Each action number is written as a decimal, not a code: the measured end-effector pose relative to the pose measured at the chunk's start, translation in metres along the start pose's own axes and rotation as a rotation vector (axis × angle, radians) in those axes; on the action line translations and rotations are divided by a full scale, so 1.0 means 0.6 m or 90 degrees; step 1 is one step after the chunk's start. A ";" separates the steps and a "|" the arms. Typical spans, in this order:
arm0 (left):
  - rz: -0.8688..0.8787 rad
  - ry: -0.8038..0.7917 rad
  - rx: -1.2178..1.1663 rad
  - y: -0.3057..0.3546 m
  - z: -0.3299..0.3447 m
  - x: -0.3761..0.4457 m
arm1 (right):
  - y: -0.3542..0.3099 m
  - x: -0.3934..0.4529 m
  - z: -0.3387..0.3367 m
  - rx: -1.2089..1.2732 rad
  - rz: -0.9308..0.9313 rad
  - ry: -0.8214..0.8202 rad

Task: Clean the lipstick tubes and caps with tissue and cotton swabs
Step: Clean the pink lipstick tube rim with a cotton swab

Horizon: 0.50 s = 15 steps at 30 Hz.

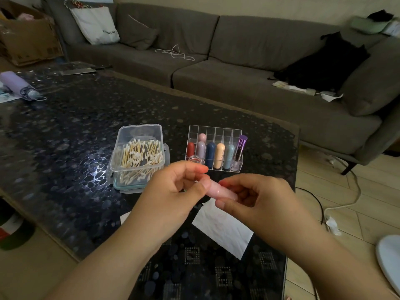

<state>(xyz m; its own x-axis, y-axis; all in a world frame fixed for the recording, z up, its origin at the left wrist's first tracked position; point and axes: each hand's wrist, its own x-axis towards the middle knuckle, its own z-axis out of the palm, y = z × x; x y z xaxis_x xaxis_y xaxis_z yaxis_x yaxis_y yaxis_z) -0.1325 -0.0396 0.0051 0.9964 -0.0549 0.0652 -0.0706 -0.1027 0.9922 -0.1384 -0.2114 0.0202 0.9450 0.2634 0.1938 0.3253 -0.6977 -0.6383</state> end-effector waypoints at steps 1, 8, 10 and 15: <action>0.007 0.011 -0.003 -0.001 0.000 0.001 | 0.000 0.001 0.002 0.011 0.006 0.001; 0.030 0.016 -0.017 -0.006 -0.002 0.010 | 0.001 0.002 0.016 0.063 0.036 -0.004; 0.039 0.015 0.000 -0.008 -0.001 0.015 | 0.003 0.007 0.016 0.035 0.038 -0.007; 0.045 0.028 0.063 -0.014 0.001 0.022 | 0.006 0.023 0.035 0.041 0.068 -0.020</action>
<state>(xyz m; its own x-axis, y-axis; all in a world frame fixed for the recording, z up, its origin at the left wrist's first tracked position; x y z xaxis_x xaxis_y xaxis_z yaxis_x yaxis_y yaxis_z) -0.1187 -0.0403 -0.0022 0.9898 -0.0223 0.1406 -0.1422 -0.1977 0.9699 -0.1249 -0.1961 0.0049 0.9725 0.2108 0.0993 0.2188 -0.6790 -0.7008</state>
